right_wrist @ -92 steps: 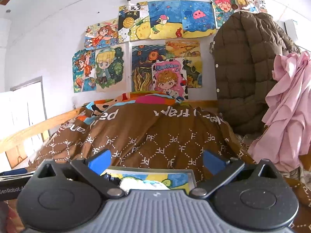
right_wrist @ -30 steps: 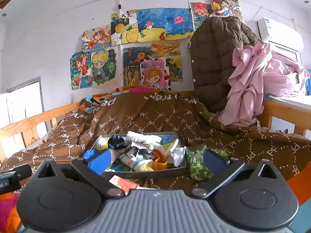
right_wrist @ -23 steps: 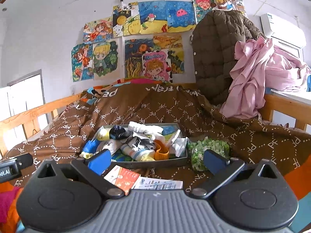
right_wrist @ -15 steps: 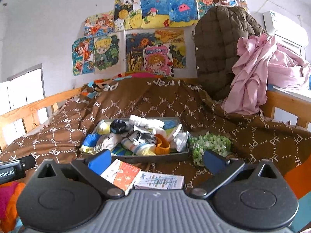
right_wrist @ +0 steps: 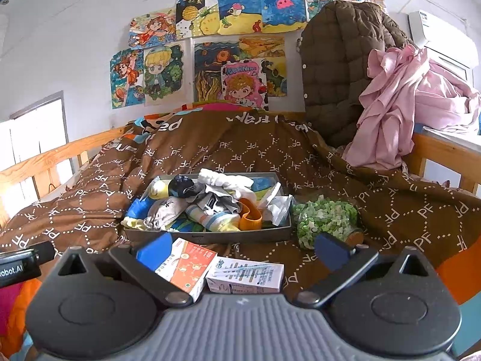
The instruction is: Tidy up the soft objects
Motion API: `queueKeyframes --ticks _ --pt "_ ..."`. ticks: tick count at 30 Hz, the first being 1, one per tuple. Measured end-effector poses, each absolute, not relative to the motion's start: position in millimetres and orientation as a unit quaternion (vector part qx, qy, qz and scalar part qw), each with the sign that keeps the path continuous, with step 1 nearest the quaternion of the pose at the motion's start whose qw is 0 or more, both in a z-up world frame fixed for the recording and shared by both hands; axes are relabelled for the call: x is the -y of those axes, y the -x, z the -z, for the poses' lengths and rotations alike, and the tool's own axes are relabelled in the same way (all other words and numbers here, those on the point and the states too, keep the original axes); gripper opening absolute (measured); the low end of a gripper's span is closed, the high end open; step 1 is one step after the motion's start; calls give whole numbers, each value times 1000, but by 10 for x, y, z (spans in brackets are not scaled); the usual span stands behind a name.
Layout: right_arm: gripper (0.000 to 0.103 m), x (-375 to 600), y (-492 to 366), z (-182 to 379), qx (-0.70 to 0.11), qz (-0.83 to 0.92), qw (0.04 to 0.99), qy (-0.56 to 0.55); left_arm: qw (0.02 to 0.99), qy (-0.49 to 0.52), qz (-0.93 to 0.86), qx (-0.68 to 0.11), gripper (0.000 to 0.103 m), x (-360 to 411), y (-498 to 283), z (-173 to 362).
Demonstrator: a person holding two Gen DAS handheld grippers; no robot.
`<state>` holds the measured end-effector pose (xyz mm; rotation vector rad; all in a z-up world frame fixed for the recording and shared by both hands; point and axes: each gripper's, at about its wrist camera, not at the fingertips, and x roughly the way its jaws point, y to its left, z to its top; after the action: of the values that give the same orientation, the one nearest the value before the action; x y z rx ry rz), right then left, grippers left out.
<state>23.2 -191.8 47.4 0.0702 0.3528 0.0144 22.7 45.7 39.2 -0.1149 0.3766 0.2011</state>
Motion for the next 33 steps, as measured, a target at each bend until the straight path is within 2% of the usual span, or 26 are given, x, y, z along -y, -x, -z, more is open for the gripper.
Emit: queueKeyframes --ticks 20,27,33 --pt "103 1767 -403 -300 -218 -43 975 -15 959 53 -117 -251 102 -412 -414 -298" --pt "103 1760 -507 -209 -190 -39 981 -7 971 65 -124 -195 102 -394 -498 -257" --pt "103 1742 -586 -138 -191 -43 981 -7 969 40 -140 -198 102 -341 -568 -156"
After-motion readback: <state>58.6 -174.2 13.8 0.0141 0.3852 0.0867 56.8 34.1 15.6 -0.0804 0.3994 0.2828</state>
